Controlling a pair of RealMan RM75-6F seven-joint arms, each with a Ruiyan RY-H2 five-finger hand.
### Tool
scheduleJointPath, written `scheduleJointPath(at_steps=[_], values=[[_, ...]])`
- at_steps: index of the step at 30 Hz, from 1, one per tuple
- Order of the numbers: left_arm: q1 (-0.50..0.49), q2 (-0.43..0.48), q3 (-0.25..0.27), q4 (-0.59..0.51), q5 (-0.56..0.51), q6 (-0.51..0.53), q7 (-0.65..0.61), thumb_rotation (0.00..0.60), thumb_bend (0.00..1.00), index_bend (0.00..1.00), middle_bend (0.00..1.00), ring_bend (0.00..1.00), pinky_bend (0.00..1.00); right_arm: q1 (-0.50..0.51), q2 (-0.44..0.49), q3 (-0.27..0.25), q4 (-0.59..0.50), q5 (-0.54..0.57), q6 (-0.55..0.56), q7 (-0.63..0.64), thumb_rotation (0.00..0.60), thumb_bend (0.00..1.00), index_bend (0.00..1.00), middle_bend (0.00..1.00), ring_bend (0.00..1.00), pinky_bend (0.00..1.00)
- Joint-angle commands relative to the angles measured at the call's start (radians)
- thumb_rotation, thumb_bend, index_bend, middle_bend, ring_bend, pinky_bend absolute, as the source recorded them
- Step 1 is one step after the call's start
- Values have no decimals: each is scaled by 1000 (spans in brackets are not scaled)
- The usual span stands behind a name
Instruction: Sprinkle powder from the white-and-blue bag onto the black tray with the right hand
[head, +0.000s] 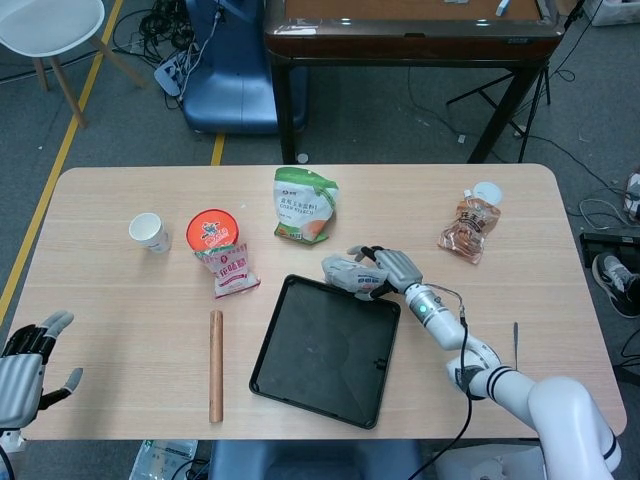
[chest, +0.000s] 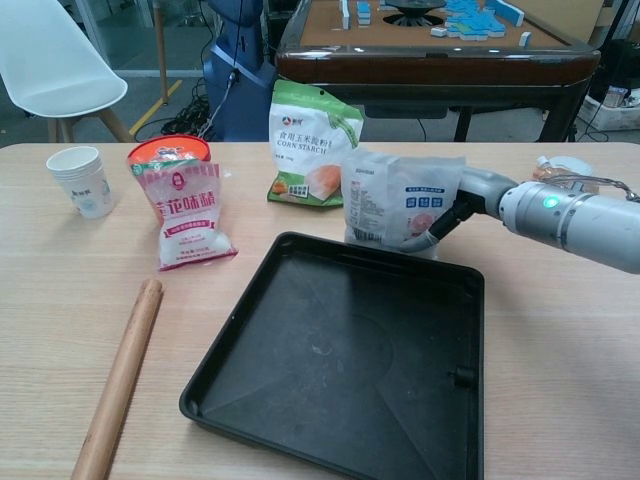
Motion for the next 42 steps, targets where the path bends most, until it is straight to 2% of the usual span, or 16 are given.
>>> scheduleJointPath(at_steps=[1, 6, 16, 19, 24, 27, 34, 39, 42], values=[[-1, 0, -1, 0, -1, -1, 0, 600, 270, 162, 145, 193, 107, 13, -15, -12, 29, -16, -2, 32, 600, 234, 232, 336, 200, 243], [-3, -2, -1, 3, -1, -4, 0, 600, 270, 162, 145, 193, 107, 25, -40, -22, 86, -30, 9, 64, 600, 382, 364, 411, 279, 298], [-3, -3, -2, 9, 0, -4, -6, 600, 269, 162, 145, 193, 107, 20, -76, -29, 182, -40, 70, 120, 600, 764, 629, 604, 531, 652], [-3, -2, -2, 9, 2, -2, -7, 600, 270, 162, 145, 193, 107, 13, -69, -39, 189, -54, 105, 136, 600, 871, 676, 644, 579, 700], [-1, 2, -3, 8, 3, 3, -6, 600, 270, 162, 145, 193, 107, 1, -15, -73, 153, -93, 160, 119, 600, 923, 729, 695, 639, 744], [-1, 3, -2, 8, 4, 3, -7, 600, 270, 162, 145, 193, 107, -5, 48, -93, 85, -120, 194, 78, 600, 925, 749, 714, 662, 759], [-2, 2, -1, 10, 10, 3, -9, 600, 270, 162, 145, 193, 107, -1, 267, -118, -194, -162, 230, -114, 600, 925, 789, 752, 701, 788], [-2, -1, 1, 13, 13, 3, -11, 600, 270, 162, 145, 193, 107, 5, 419, -123, -406, -176, 224, -335, 600, 925, 806, 768, 717, 795], [-2, -4, 3, 16, 17, 3, -15, 600, 270, 162, 145, 193, 107, 12, 483, -125, -496, -181, 208, -486, 600, 925, 807, 770, 720, 797]])
